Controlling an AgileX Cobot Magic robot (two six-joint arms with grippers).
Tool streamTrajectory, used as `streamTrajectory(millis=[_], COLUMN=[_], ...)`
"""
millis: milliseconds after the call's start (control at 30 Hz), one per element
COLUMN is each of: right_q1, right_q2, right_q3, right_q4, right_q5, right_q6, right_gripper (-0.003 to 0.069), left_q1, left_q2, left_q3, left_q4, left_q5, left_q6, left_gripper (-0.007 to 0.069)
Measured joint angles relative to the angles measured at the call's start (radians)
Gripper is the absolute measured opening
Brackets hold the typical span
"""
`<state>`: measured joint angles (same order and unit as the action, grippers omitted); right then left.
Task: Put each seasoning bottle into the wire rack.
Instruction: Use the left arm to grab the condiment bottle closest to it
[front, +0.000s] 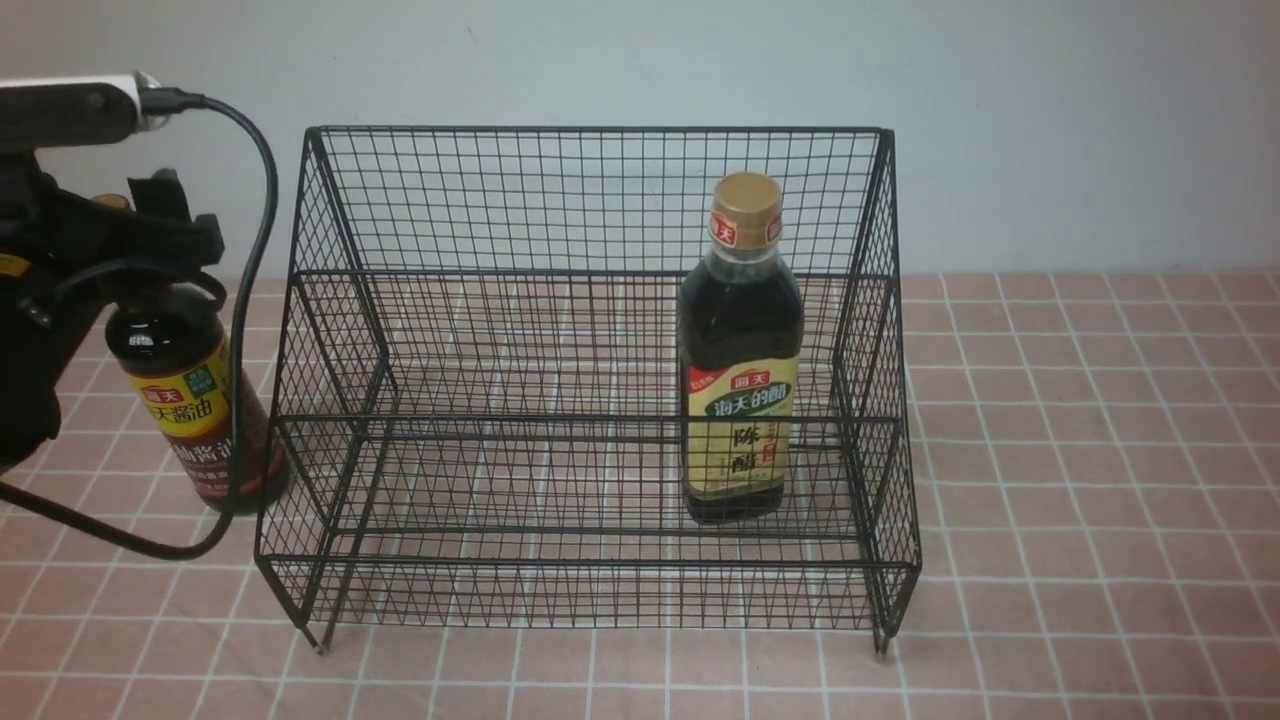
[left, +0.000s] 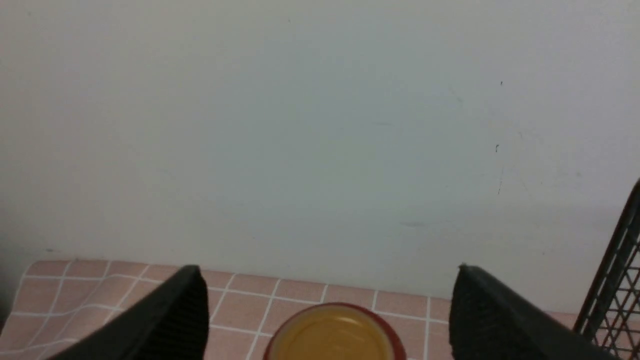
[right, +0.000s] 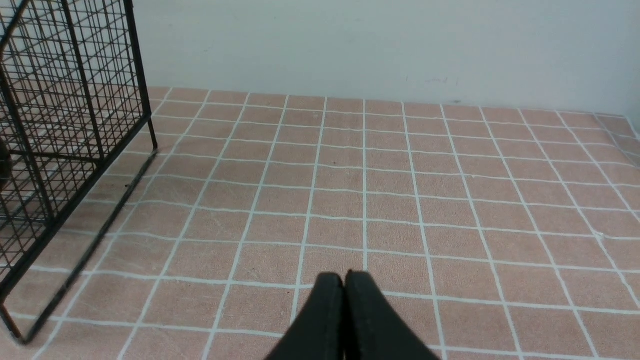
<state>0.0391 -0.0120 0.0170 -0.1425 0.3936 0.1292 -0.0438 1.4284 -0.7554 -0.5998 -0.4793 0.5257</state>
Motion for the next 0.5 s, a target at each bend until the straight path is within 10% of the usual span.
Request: streamTrajectory(millis=[500], right_q1=[0.000], right_q2=[0.000], right_q3=[0.000], right_q4=[0.000], right_q5=[0.000], right_q6=[0.000], right_gripper=[-0.0013], left_q1=[0.000], left_q2=[0.066], left_q3=[-0.002], left_q4=[-0.028], left_q5=[0.000], left_q6=[0.007], left_gripper=[0.0584])
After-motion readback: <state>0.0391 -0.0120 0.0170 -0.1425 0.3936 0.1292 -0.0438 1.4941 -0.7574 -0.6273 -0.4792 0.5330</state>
